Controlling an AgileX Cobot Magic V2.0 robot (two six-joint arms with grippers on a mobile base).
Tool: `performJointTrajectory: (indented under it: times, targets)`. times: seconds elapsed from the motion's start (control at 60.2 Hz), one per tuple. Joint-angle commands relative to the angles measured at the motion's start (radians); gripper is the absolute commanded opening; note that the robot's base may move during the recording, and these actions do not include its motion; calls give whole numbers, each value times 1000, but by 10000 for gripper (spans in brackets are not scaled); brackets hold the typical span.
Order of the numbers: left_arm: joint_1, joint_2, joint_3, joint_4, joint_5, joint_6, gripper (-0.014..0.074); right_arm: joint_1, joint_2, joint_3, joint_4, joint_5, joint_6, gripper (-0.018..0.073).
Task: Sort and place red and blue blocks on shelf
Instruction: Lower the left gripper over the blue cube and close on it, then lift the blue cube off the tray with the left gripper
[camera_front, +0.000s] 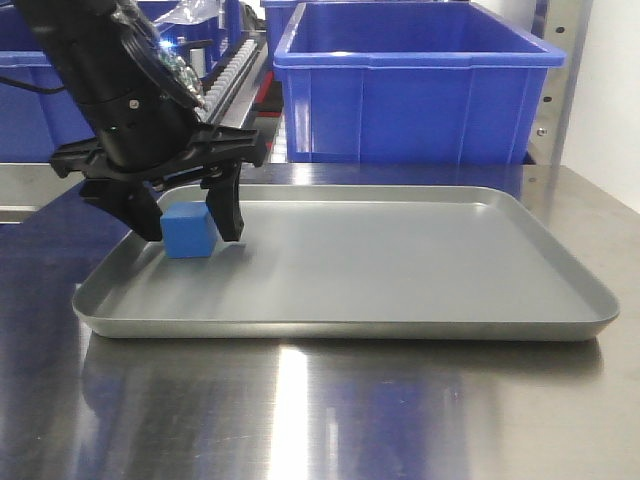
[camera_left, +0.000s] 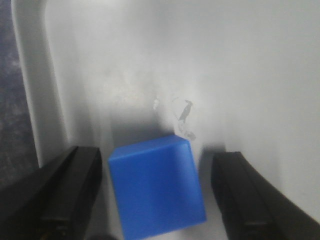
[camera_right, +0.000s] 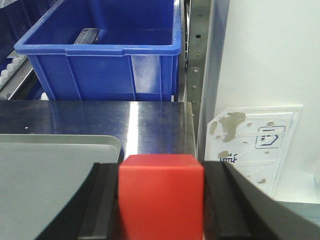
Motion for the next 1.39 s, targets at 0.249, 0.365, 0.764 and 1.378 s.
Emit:
performJointTrajectory:
  times: [0.249, 0.365, 0.764, 1.378]
  targets:
    - [-5, -34, -32, -2, -40, -9, 491, -4, 4, -28, -7, -90, -5, 59]
    - [-5, -38, -32, -7, -38, -9, 352, -4, 4, -28, -7, -90, -5, 59]
    - [60, -207, -32, 32, -34, -9, 128, -4, 4, -28, -7, -90, -5, 59]
    - [397, -906, 480, 46, -280, -1, 128, -4, 4, -28, -7, -90, -5, 59]
